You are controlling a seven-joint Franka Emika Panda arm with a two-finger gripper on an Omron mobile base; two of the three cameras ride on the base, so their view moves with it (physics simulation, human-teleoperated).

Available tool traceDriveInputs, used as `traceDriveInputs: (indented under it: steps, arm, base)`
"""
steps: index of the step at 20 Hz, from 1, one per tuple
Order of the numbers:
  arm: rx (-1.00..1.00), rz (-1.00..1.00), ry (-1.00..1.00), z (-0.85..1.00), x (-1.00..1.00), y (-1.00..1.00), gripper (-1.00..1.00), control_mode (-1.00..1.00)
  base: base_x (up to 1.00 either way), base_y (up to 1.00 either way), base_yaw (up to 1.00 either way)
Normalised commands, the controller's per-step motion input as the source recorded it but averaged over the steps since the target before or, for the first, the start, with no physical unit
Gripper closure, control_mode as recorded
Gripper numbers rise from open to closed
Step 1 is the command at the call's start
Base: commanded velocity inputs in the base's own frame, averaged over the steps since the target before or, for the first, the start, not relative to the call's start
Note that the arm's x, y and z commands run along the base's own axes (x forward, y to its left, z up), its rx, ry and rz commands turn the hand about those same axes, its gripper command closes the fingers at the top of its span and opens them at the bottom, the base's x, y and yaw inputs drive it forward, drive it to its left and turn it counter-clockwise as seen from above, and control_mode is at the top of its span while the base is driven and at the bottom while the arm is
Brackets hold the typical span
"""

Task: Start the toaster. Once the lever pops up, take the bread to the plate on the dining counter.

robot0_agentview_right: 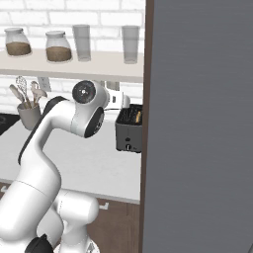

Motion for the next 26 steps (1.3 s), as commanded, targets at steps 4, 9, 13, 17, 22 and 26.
traceDriveInputs:
  steps: [4,9,13,17,22,26]
  arm:
    - [0.00,0.00,0.00,0.00,0.00,0.00,-1.00,-1.00]
    - [0.00,0.00,0.00,0.00,0.00,0.00,-1.00,-1.00]
    - [0.00,0.00,0.00,0.00,0.00,0.00,-1.00,-1.00]
    - [0.00,0.00,0.00,0.00,0.00,0.00,-1.00,-1.00]
    - [0.00,0.00,0.00,0.00,0.00,0.00,-1.00,-1.00]
    - [0.00,0.00,0.00,0.00,0.00,0.00,-1.00,-1.00]
  base:
    - [0.00,0.00,0.00]
    - [0.00,0.00,0.00]
    - [0.00,0.00,0.00]
    - [0.00,0.00,0.00]
    - [0.00,0.00,0.00]
    - [0.00,0.00,0.00]
